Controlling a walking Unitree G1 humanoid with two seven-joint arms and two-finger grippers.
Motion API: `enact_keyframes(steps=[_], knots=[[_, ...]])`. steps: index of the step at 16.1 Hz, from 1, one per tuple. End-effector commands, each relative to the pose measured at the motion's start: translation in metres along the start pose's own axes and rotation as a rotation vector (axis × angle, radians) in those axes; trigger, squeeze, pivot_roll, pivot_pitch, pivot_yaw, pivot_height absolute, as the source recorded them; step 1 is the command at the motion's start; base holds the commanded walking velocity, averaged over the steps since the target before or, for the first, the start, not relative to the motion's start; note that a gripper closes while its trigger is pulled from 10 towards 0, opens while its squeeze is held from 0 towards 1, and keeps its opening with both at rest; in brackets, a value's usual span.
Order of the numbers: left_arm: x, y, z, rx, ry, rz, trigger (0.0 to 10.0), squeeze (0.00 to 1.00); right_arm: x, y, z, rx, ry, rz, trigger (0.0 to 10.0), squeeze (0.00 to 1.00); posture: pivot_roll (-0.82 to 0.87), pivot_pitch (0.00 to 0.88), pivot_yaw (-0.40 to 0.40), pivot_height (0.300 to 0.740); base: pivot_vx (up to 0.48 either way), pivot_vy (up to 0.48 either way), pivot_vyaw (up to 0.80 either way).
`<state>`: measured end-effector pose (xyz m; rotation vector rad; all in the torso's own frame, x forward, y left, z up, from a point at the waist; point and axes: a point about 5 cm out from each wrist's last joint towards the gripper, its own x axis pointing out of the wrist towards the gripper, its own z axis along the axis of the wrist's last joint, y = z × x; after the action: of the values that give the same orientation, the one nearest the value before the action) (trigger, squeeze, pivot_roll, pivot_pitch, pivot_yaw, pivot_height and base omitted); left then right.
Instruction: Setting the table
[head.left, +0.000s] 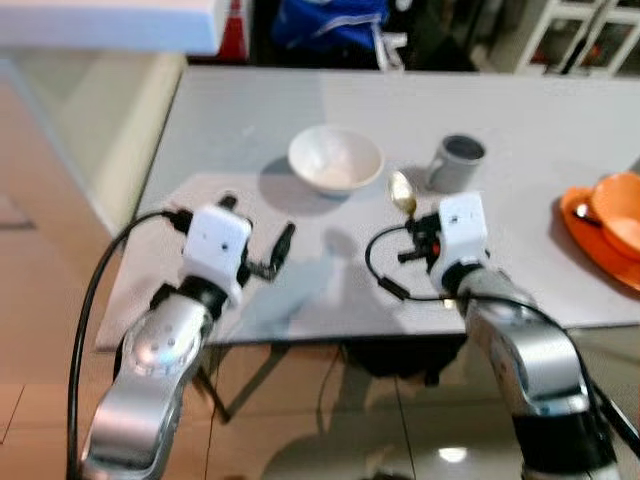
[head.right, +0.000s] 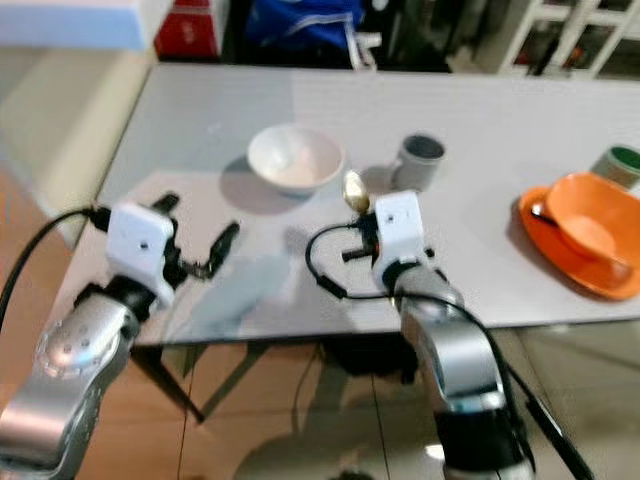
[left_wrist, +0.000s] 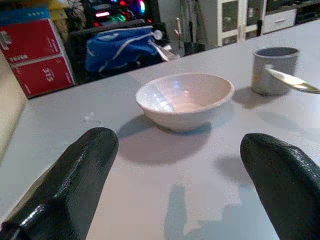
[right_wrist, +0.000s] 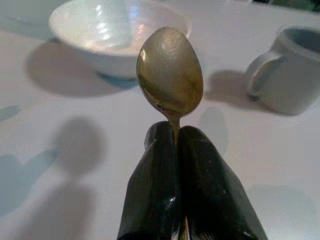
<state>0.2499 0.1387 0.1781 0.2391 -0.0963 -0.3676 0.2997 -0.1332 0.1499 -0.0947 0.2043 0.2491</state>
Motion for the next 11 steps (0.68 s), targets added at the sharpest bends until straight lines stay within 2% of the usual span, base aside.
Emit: enact_keyframes(steps=[1, 7, 11], knots=[[-0.003, -0.004, 0.005, -0.001, -0.027, -0.045, 10.0, 0.00, 0.001, -0.003, 0.003, 0.009, -0.005, -0.015, 10.0, 0.00, 0.01, 0.090, -0.048, 0.740, 0.000, 0.000, 0.00], [-0.005, -0.014, 0.005, -0.026, -0.014, -0.160, 10.0, 0.00, 0.015, -0.016, 0.004, -0.003, 0.031, -0.084, 10.0, 0.00, 0.02, 0.090, -0.044, 0.740, 0.000, 0.000, 0.00], [-0.003, -0.015, 0.005, -0.020, -0.005, -0.186, 10.0, 0.00, 0.034, -0.023, 0.002, -0.022, 0.084, -0.082, 10.0, 0.00, 0.02, 0.091, -0.039, 0.740, 0.000, 0.000, 0.00]])
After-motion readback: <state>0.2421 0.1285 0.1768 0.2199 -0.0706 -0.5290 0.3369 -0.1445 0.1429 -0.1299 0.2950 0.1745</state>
